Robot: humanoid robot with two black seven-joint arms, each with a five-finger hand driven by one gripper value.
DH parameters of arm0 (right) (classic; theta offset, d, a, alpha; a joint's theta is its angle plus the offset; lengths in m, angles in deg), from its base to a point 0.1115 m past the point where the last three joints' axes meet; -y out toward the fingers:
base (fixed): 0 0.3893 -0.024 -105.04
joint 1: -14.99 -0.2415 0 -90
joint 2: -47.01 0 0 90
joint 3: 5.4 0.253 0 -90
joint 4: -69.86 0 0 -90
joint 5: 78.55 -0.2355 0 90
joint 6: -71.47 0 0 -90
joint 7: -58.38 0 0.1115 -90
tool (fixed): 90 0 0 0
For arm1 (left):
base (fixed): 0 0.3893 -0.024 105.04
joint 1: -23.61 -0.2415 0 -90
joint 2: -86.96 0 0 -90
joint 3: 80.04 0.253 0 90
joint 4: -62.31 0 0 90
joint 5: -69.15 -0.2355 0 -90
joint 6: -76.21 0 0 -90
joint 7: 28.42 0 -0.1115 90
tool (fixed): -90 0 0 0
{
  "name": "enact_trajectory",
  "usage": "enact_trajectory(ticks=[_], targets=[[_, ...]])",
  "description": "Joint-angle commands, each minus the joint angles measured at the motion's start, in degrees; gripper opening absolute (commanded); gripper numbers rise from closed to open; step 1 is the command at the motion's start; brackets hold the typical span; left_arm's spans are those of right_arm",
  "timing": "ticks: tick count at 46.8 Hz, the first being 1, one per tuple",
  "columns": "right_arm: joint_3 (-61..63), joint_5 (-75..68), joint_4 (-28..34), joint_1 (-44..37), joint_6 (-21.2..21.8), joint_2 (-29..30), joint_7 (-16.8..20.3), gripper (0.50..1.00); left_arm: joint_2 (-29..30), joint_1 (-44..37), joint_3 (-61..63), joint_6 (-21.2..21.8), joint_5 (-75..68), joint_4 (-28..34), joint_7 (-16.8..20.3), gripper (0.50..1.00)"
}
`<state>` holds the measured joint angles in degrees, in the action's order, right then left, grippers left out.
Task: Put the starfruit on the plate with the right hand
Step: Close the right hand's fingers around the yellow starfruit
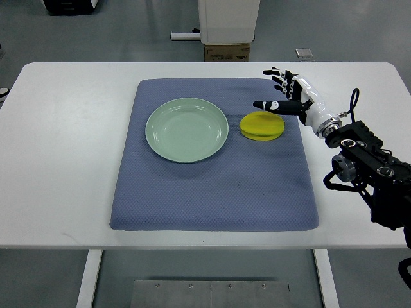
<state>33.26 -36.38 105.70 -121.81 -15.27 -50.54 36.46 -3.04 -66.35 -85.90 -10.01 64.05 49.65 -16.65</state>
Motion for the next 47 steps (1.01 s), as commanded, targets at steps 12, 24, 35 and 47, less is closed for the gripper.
enact_trajectory(ticks=[12,24,35,47], targets=[[-6.57,0.19,-0.42,-0.14,-0.18,-0.36,-3.83,0.977,0.0,0.04,-0.02,0.0,0.0,0.0,0.0,1.0],[-11.49,0.28,-3.23,-0.31,-0.97,-0.36,-7.17,0.97,0.0,0.04,-0.02,0.0,0.0,0.0,0.0,1.0],[-15.8,0.28,-5.08,-0.84,-1.85,-0.18,-9.46,0.966,0.0,-0.04,-0.02,0.0,0.0,0.0,0.0,1.0],[-17.91,0.28,-5.61,-0.84,-3.08,1.05,-9.55,0.96,0.0,-0.04,0.07,0.0,0.0,0.0,0.0,1.0]])
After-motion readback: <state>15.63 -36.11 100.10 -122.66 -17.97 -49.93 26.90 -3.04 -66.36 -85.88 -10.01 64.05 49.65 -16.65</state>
